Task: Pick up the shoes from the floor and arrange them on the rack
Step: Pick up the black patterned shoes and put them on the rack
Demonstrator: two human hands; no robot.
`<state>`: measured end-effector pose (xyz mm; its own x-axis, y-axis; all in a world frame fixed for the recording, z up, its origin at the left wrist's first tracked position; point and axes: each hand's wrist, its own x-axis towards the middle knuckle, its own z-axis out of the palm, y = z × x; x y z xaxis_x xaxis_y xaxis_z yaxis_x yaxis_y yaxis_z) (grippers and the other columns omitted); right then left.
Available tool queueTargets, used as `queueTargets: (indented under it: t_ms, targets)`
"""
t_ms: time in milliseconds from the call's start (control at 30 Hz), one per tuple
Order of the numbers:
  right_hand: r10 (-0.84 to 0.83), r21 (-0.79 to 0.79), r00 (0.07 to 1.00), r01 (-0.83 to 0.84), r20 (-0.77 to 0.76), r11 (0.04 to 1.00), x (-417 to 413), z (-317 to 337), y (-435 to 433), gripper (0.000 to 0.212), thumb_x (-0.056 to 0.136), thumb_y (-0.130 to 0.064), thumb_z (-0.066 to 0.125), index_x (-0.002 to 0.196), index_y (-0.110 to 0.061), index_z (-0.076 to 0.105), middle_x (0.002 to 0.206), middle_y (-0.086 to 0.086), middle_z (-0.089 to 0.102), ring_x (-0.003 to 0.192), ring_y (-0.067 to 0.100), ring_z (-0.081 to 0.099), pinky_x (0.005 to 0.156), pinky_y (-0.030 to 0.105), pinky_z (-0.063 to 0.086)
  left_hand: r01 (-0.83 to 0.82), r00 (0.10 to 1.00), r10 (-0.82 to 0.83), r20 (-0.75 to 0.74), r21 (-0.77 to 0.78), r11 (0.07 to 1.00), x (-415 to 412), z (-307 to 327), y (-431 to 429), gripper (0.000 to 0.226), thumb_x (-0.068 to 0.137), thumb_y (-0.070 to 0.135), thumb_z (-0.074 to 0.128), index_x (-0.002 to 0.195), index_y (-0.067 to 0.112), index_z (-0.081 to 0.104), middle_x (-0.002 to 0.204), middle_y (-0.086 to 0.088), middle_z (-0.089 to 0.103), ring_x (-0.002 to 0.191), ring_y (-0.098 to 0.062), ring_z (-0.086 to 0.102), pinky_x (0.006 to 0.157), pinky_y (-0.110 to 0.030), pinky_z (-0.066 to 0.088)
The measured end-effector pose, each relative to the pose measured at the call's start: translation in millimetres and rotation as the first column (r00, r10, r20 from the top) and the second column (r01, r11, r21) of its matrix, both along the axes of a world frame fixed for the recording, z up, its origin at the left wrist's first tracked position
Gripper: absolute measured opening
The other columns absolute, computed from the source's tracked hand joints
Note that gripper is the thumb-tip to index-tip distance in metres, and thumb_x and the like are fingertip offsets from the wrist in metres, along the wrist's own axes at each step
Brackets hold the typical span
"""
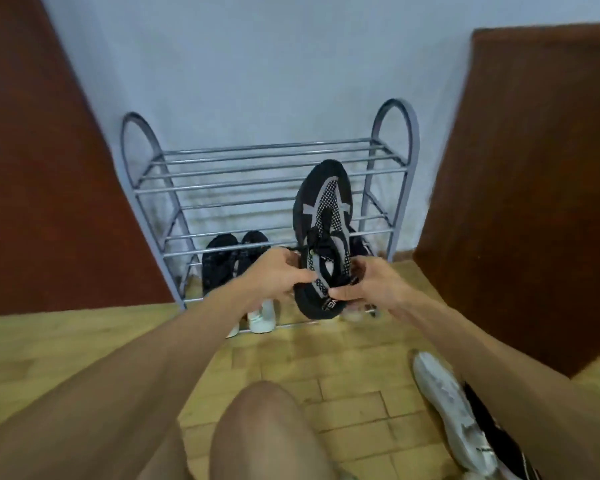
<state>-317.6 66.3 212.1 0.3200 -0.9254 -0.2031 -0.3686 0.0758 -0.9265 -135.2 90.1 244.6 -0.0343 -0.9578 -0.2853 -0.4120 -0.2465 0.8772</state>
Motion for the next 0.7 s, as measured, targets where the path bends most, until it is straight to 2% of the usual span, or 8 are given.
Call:
queueTargets:
  t_ms: [67,133,200,233,333,433,567,700]
  targets:
    - [0.085,-0.067,0.995,-0.087,-0.043,0.994,31,27,3,0.042,0.068,-0.003,0.083,0.104,-0.011,0.062,0.094,-0.001,0.07,0.081,0.016,0.071,0.066,0.031,0.061,-0.076,0.997,0.075,-0.024,-0.036,0.996,27,19,18,0.02,0.079,0.006,0.073,0.096,0.012,0.063,0.097,-0.005,0.069,0.091,-0.022,0.067,0.082,-0.041,0.058]
    - [0.154,-0.165,0.978,-0.176,-0.14,0.97,69,48,8,0.042,0.063,-0.016,0.088,0.095,-0.021,0.062,0.094,-0.005,0.069,0.089,0.019,0.07,0.08,0.04,0.059,-0.193,0.98,0.189,-0.057,-0.08,0.978,59,32,36,0.023,0.076,-0.001,0.074,0.086,0.014,0.062,0.097,-0.006,0.07,0.093,-0.024,0.067,0.083,-0.043,0.058]
    - [0.208,-0.214,0.953,-0.256,-0.221,0.943,110,66,15,0.055,0.06,-0.029,0.088,0.108,-0.018,0.063,0.106,-0.001,0.069,0.098,0.022,0.068,0.087,0.044,0.057,-0.32,0.944,0.31,-0.113,-0.095,0.942,96,42,56,0.024,0.075,-0.004,0.074,0.085,0.014,0.061,0.098,-0.005,0.07,0.091,-0.024,0.068,0.074,-0.039,0.06]
    - [0.252,-0.201,0.941,-0.298,-0.227,0.933,132,72,19,0.059,0.066,-0.028,0.085,0.118,-0.014,0.061,0.113,0.001,0.067,0.101,0.023,0.067,0.087,0.043,0.057,-0.381,0.919,0.366,-0.146,-0.093,0.92,115,44,67,0.024,0.076,-0.004,0.073,0.086,0.014,0.061,0.097,-0.005,0.07,0.088,-0.023,0.069,0.068,-0.036,0.061]
    - [0.416,-0.144,0.877,-0.456,-0.24,0.878,196,84,38,0.049,0.086,-0.024,0.068,0.13,-0.01,0.053,0.115,0.004,0.064,0.099,0.021,0.066,0.089,0.04,0.057,-0.537,0.836,0.515,-0.191,-0.086,0.839,172,43,105,0.021,0.077,-0.003,0.072,0.089,0.011,0.063,0.098,-0.009,0.072,0.082,-0.024,0.07,0.064,-0.036,0.061]
    - [0.517,-0.114,0.774,-0.589,-0.366,0.8,254,83,62,0.044,0.094,-0.029,0.057,0.133,-0.012,0.052,0.109,0.005,0.061,0.092,0.022,0.065,0.088,0.039,0.057,-0.657,0.746,0.636,-0.196,-0.062,0.751,228,29,149,0.024,0.079,-0.002,0.07,0.097,0.011,0.063,0.099,-0.008,0.07,0.087,-0.023,0.067,0.064,-0.032,0.057]
    - [0.548,-0.093,0.648,-0.686,-0.529,0.722,317,55,86,0.037,0.097,-0.027,0.054,0.13,-0.012,0.055,0.116,0.007,0.061,0.089,0.02,0.064,0.084,0.037,0.057,-0.746,0.656,0.74,-0.151,0.023,0.666,293,-11,207,0.033,0.08,-0.003,0.068,0.109,0.009,0.058,0.107,-0.008,0.067,0.104,-0.026,0.061,0.08,-0.041,0.055]
    - [0.594,0.042,0.544,-0.715,-0.593,0.697,362,-5,105,0.038,0.095,-0.027,0.055,0.13,-0.012,0.054,0.097,0.003,0.06,0.079,0.018,0.061,0.066,0.029,0.054,-0.815,0.565,0.823,-0.061,0.116,0.568,336,-74,252,0.031,0.079,-0.003,0.068,0.106,0.008,0.061,0.106,-0.01,0.069,0.105,-0.027,0.063,0.087,-0.045,0.055]
